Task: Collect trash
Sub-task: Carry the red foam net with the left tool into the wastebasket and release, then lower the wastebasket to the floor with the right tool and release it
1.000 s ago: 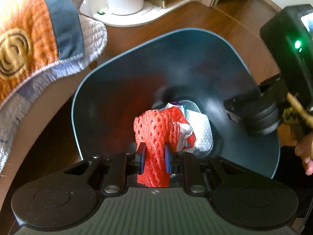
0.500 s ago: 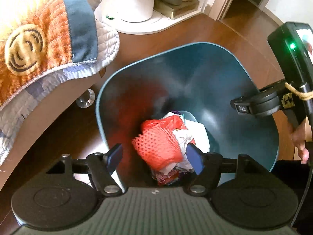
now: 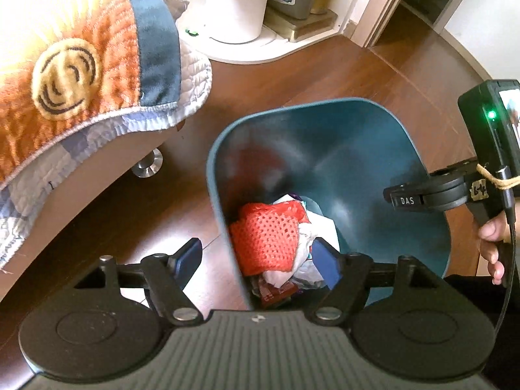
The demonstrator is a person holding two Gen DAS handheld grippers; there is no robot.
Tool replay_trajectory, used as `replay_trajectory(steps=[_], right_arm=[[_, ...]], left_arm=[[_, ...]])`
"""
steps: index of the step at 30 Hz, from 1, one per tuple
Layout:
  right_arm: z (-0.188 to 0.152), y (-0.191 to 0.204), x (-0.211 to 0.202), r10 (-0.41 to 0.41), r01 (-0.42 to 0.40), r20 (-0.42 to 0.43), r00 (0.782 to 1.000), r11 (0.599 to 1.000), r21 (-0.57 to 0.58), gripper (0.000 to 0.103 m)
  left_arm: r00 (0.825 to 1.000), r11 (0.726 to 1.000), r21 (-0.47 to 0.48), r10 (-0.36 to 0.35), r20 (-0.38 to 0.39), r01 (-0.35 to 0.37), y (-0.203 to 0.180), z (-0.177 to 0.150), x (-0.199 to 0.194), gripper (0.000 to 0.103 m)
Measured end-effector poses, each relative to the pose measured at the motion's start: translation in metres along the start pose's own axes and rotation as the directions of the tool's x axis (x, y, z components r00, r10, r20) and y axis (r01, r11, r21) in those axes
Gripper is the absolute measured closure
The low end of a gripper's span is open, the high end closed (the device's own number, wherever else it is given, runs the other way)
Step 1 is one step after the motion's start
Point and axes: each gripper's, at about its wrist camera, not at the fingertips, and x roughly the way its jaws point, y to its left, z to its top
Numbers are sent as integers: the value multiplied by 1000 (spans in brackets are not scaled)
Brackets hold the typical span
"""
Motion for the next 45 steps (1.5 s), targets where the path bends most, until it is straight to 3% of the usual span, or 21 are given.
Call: replay_trajectory(steps=[1,6,8,14,24,32,36,38,42,45], right_arm=[[-2,-4,-4,3,-3,4,1000,1000,24,66],[-17,-17,-35,51,-57,62,997,993,103,60],[-27,-16,-53,75,-85,94,993,990,110,50],[-67,-16,-115,161,-192,217,963,973,127,41],[-130,-22,-195,244,-292,404,882,954,61,20],[-167,-23,-234,300,-350,549,780,937,-14,1],[-181,-24,-248,287,-340,610,739,940,-30,0],[-185,-23,-253,280,-330,625,729,943,-37,0],[-188,-19,-257,233,-290,651,722,957,-22,0],[-191,-18,-261,210,-284,688,695,959,-6,0]], left_arm=[[1000,1000,0,3,6,-3,-1,0,-4,29],[999,1000,5,16,42,-16,-9,-4,-28,29],[998,1000,5,23,58,-23,-13,-6,-39,29],[993,999,4,41,113,-42,-26,-14,-75,29],[977,998,-1,64,203,-65,-46,-37,-125,24],[967,999,-8,34,251,-33,-51,-56,-153,24],[959,999,4,38,283,-41,-55,-69,-168,22],[956,999,11,37,292,-42,-56,-75,-174,20],[946,999,-4,38,321,-39,-55,-85,-184,1],[938,999,-8,49,344,-49,-56,-90,-191,1]])
